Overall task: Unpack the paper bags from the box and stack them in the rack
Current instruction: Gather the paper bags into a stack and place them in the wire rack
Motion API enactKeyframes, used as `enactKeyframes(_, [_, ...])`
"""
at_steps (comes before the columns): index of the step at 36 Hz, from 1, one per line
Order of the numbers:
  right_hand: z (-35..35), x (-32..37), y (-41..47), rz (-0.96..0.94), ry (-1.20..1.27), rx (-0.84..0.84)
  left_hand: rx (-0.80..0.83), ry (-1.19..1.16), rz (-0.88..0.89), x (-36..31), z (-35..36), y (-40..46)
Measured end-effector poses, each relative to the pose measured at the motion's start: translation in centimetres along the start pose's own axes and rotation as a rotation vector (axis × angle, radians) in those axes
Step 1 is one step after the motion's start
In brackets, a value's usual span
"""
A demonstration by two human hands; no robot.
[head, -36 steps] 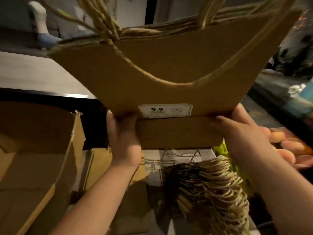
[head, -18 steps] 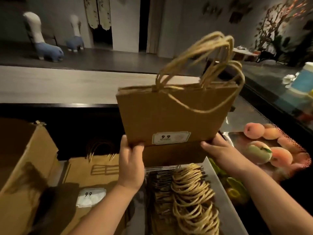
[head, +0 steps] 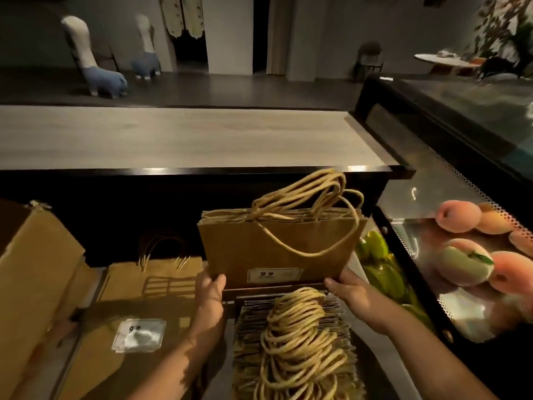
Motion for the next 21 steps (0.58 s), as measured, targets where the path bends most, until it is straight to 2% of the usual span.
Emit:
enactKeyframes(5, [0.3,-1.8,0.8,0.016,0.107,0.008,0.087,0.094,-0.067,2.0,-0.1,0.7])
enactKeyframes(8, [0.9,-2.6,0.9,0.033,0.175,-0.014,0.045,0.044,-0.161,3.2,-0.9,1.1])
enactKeyframes(10, [1.3,-3.2,0.7,0.07,0.219,-0.05,0.077,-0.004,-0.184,3.6,-0.7,1.4])
enactKeyframes(13, [1.6,-3.4,-0.4,0.1,0.234,-0.108,0.105,-0.044,-0.057,3.7,-0.9,0.6])
enactKeyframes(15, [1.5,-3.4,-1.0,0.068,0.207,-0.172,0.097,-0.062,-0.078,2.8,-0.5,-0.3])
enactKeyframes(17, [1.5,-3.5,-1.5,0.065,0.196,-0.192,0.177,-0.072,-0.074,2.5,-0.8,-1.9])
enactKeyframes(21, [1.7,-2.9,-1.6,0.051,0.245,-0.276,0.239,-0.044,-0.017,2.1,-1.5,-2.3])
Point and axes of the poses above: each hand's wrist, its own y-axis towards the middle knuckle, its own z-axis out of the palm, x = y × z, the point moved 4 cm from there along y, towards the middle knuckle, and after that the axes turned 1 degree about -y, right-handed, at the moved point
